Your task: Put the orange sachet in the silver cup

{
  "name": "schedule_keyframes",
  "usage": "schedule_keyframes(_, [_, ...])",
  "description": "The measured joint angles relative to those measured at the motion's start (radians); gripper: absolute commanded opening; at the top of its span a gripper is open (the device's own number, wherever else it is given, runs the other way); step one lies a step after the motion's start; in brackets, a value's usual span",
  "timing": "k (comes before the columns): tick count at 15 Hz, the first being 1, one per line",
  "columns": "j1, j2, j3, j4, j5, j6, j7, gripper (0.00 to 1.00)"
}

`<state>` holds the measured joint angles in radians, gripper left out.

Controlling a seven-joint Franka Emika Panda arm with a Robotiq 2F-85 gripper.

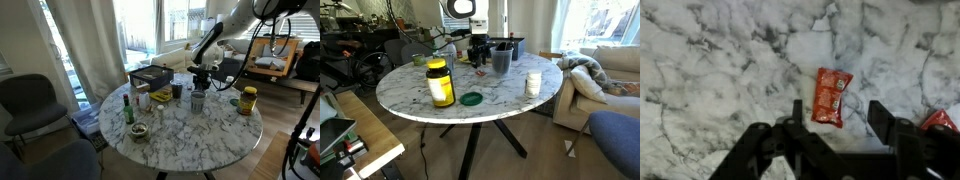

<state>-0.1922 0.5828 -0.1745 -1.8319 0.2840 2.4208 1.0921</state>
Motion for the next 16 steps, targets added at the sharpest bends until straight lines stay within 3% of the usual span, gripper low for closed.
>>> schedule_keyframes(3, [-0.010, 0.030, 0.006, 0.028, 0.036, 0.000, -0.021, 0.69])
schedule_keyframes(4, [-0.011, 0.040, 0.008, 0.038, 0.044, 0.000, -0.024, 0.62])
schedule_keyframes(5, [-0.011, 0.051, 0.011, 0.047, 0.049, 0.000, -0.025, 0.46])
schedule_keyframes(6, [-0.011, 0.063, 0.015, 0.055, 0.053, 0.000, -0.026, 0.38])
schedule_keyframes(8, [-0.010, 0.084, 0.021, 0.069, 0.055, 0.000, -0.026, 0.31])
schedule_keyframes(12, [-0.010, 0.114, 0.025, 0.093, 0.055, -0.003, -0.026, 0.01])
schedule_keyframes(16, [-0.010, 0.113, 0.024, 0.109, 0.055, -0.014, -0.026, 0.00])
